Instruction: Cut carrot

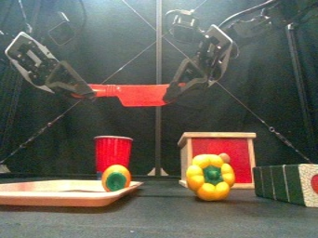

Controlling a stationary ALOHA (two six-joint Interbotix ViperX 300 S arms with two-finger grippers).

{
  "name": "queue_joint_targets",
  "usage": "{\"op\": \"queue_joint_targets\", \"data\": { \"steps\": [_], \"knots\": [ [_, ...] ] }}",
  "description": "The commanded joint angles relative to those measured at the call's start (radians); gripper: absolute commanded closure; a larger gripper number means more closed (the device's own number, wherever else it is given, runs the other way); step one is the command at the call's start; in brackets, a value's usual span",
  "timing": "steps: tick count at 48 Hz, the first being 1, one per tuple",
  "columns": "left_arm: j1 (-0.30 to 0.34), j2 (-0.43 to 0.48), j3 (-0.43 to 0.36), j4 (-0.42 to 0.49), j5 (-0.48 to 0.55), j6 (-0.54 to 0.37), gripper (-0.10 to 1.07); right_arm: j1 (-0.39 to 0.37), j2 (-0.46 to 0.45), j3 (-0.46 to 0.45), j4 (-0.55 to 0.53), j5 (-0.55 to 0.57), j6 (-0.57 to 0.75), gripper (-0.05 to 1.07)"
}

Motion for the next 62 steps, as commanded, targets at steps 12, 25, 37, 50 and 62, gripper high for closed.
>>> {"op": "queue_joint_targets", "data": {
  "steps": [12, 25, 37, 50, 62],
  "knots": [
    [-0.032, 0.0, 0.0, -0.003, 0.006, -0.005, 0.7, 0.038, 0.015, -0.017, 0.002, -0.021, 0.0, 0.82],
    [-0.167, -0.002, 0.015, -0.127, 0.069, -0.003, 0.7, 0.094, 0.127, -0.077, 0.0, -0.032, -0.002, 0.82],
    [-0.193, 0.0, 0.038, -0.17, 0.117, -0.003, 0.7, 0.089, 0.192, -0.124, 0.011, -0.029, 0.0, 0.82],
    [-0.193, 0.017, 0.054, -0.196, 0.106, -0.002, 0.7, 0.087, 0.229, -0.132, 0.012, -0.029, -0.002, 0.82],
    [-0.193, 0.078, 0.046, -0.195, 0.107, 0.0, 0.7, 0.092, 0.264, -0.132, 0.011, -0.025, -0.002, 0.82]
  ]
}}
